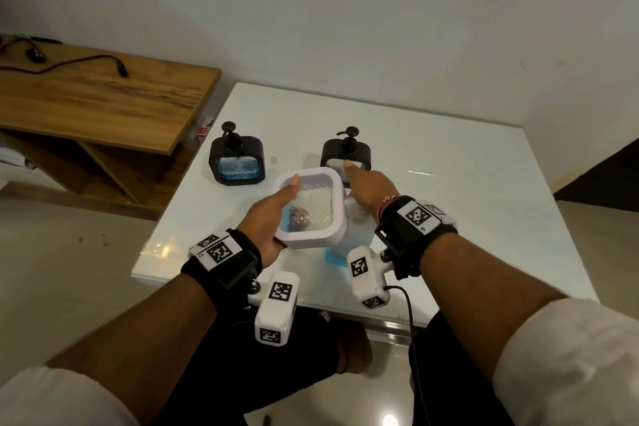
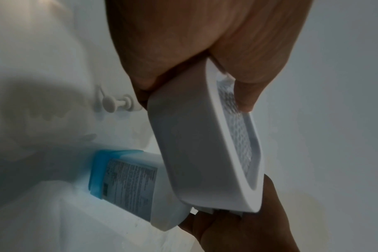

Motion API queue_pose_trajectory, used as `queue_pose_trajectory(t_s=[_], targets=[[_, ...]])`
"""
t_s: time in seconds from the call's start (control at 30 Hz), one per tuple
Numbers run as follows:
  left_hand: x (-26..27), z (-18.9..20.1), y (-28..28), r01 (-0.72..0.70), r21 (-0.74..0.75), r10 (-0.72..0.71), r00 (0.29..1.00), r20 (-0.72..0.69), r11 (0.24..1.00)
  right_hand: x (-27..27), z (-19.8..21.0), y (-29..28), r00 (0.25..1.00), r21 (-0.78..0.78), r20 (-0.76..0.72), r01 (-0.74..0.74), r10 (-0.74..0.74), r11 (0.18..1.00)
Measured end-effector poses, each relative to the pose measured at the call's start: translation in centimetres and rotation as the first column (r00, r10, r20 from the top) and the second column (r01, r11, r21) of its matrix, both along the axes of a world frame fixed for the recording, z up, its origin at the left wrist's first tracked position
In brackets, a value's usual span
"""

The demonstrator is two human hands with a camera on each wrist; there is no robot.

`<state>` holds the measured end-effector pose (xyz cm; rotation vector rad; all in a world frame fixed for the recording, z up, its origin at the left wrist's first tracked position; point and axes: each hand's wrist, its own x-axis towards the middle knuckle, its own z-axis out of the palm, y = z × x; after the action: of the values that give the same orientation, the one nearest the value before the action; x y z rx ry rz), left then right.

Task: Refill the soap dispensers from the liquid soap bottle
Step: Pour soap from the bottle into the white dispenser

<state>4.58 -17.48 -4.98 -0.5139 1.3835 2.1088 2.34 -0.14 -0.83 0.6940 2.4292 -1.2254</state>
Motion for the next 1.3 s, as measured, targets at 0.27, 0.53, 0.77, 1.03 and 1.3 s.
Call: queue_pose_trajectory(t_s=[0.27, 0.53, 0.77, 1.03, 1.3], targets=[[-0.3, -0.1, -0.1, -0.005, -0.005, 0.005, 1.0, -0.004, 1.0, -0.1, 0.6, -0.2, 0.999, -0.048, 0.002, -0.041, 0.041, 0.998], [-0.1, -0.5, 0.0, -0.003, 0.04, 0.004, 1.0, -0.024, 0.999, 0.0, 0.5, 0.0, 1.0, -0.104, 0.023, 0.001, 0.001, 0.995], [-0.3, -0.7, 0.0, 0.008, 0.02, -0.008, 1.0, -0.024, 1.0, 0.5, 1.3, -0.5, 0.997, -0.088, 0.043, -0.058, 0.062, 0.994], [0.1, -0.4, 0.1, -0.008, 0.035, 0.008, 1.0, -0.005, 0.999, 0.2, 0.9, 0.3, 0.999, -0.163, 0.027, -0.019, 0.024, 0.986], [-0.2, -0.6, 0.2, -0.008, 0.028, 0.008, 1.0, 0.014, 1.0, 0.2, 0.8, -0.2, 0.997, -0.024, 0.049, -0.061, 0.062, 0.998]])
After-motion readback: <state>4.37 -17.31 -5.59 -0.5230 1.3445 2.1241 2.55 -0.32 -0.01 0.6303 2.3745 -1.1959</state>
